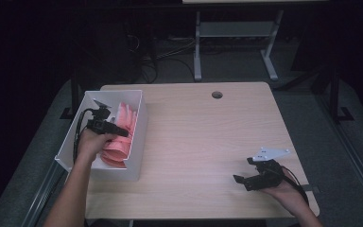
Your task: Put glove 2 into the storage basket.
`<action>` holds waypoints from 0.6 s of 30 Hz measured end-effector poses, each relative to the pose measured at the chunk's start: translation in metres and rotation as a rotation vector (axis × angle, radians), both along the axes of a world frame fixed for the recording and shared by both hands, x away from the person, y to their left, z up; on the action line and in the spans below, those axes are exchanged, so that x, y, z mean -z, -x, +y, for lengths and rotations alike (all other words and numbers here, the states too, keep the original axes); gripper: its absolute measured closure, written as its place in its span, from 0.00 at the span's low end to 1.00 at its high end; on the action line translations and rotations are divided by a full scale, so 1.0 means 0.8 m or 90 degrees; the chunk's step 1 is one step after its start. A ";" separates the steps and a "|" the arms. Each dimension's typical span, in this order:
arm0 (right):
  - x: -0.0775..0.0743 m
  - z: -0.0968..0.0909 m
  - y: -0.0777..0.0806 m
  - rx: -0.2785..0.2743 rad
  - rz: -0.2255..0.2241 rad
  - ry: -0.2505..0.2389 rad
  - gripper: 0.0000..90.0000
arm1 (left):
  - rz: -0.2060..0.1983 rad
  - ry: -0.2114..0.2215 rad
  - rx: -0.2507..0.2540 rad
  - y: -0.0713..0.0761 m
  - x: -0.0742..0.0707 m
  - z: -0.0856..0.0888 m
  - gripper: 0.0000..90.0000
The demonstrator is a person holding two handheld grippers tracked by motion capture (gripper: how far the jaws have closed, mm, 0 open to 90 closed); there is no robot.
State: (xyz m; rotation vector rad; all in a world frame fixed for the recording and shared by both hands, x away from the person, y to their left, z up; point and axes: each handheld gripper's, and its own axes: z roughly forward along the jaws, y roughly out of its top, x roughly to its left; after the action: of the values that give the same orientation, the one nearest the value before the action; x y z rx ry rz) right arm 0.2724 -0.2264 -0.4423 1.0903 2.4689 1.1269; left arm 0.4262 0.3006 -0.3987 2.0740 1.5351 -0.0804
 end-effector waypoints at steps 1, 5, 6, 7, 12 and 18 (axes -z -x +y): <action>0.000 0.000 0.000 -0.001 -0.001 0.000 0.15 | 0.003 0.000 0.002 0.000 0.005 -0.001 0.67; 0.001 0.001 0.000 -0.003 0.000 0.000 0.15 | -0.006 0.003 0.013 0.003 0.010 -0.001 0.62; 0.001 0.002 0.000 -0.002 0.003 0.000 0.15 | -0.009 0.003 0.017 0.003 0.010 -0.001 0.56; 0.001 0.002 0.000 -0.004 0.001 0.001 0.15 | -0.014 0.001 0.020 0.003 0.009 0.001 0.51; 0.000 0.001 0.000 -0.002 0.001 0.000 0.15 | -0.042 0.002 0.020 0.005 -0.004 0.008 0.22; 0.000 0.001 -0.001 -0.004 0.004 0.001 0.15 | -0.089 -0.007 0.030 0.012 -0.039 0.018 0.16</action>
State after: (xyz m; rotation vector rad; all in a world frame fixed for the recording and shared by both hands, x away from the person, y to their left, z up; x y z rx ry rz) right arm 0.2729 -0.2252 -0.4426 1.0883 2.4795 1.1245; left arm 0.4165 0.3153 -0.3673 2.0785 1.4062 0.0552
